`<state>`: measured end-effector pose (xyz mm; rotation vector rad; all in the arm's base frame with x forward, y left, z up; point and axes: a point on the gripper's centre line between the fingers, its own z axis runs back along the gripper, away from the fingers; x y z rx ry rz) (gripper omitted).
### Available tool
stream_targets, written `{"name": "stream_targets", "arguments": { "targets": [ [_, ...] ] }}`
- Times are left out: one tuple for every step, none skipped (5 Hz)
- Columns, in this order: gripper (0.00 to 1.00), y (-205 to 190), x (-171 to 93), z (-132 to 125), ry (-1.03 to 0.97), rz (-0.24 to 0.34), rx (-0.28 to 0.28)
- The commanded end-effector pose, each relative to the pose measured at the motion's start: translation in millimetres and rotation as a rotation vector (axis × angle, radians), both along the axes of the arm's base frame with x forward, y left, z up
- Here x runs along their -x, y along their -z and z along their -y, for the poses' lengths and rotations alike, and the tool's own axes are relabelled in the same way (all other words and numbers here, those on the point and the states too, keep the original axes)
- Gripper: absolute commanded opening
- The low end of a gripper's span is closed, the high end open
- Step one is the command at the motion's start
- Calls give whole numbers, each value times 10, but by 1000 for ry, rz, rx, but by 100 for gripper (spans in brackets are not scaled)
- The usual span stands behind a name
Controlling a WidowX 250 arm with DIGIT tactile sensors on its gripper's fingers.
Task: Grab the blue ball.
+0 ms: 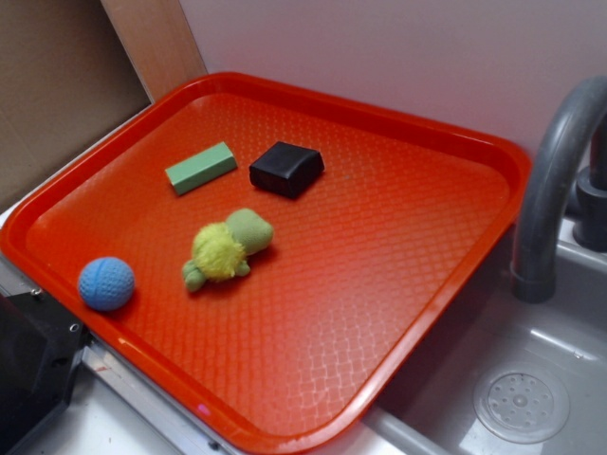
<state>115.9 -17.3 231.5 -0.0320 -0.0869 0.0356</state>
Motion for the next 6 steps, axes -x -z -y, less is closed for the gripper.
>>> {"name": "stream_targets", "arguments": {
  "targets": [
    [100, 942, -310, -71, -2, 2, -168],
    [100, 1442, -253, -36, 42, -1, -158],
    [100, 1854, -54, 52, 106, -105, -125],
    [100, 1961, 65, 14, 125, -120, -84],
    [0, 2035, 84, 17, 111, -104, -109],
    [0, 1926, 21, -19, 108, -58, -136]
  ]
}}
